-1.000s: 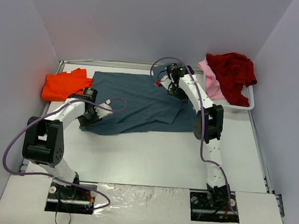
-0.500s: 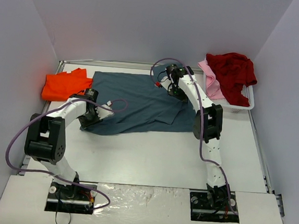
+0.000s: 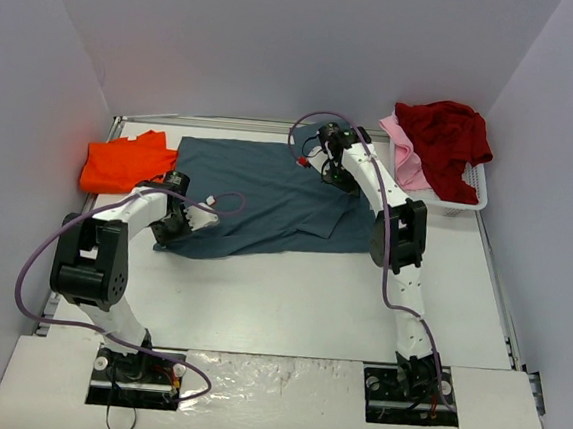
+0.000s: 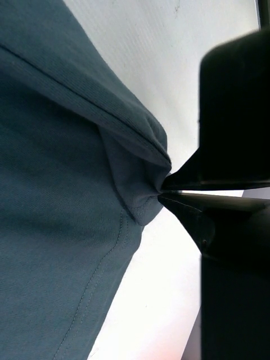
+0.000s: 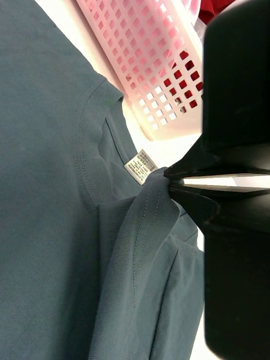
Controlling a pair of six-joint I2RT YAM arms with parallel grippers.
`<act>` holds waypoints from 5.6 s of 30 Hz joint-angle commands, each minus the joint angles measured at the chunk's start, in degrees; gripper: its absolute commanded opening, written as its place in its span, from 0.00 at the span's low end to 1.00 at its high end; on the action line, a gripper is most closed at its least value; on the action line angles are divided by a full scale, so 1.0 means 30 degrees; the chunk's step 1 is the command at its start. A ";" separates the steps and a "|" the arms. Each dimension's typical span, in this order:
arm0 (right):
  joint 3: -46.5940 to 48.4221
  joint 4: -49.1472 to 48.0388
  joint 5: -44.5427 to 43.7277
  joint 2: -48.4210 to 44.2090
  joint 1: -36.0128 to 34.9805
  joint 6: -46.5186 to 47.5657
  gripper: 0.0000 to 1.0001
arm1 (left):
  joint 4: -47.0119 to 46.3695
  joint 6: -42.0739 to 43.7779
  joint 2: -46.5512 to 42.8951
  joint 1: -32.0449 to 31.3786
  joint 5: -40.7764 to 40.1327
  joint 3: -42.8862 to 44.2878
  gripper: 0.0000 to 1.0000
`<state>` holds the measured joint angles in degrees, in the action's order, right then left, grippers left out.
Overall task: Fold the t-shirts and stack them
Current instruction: Fold the flattened tshirt in 1/3 of the way
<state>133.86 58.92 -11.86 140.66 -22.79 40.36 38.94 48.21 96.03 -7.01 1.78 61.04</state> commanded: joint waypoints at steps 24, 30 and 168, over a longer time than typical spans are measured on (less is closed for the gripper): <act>-0.1466 0.0606 0.0466 -0.3497 0.0242 -0.0211 0.00 | 0.1962 -0.1654 -0.4733 0.0108 -0.1355 0.1364 0.06; -0.2081 0.0635 0.0759 -0.4376 0.0242 -0.0240 0.00 | 0.2752 -0.1684 -0.5261 0.0108 -0.1005 0.1247 0.11; 0.0672 0.1281 0.4070 -0.4349 -0.0579 0.0053 0.00 | -0.3429 -0.2358 -0.5819 -0.2411 -0.4636 -0.3560 0.02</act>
<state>134.28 61.87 2.09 126.48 -24.82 39.86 29.32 40.34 78.52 -13.93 -10.63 48.21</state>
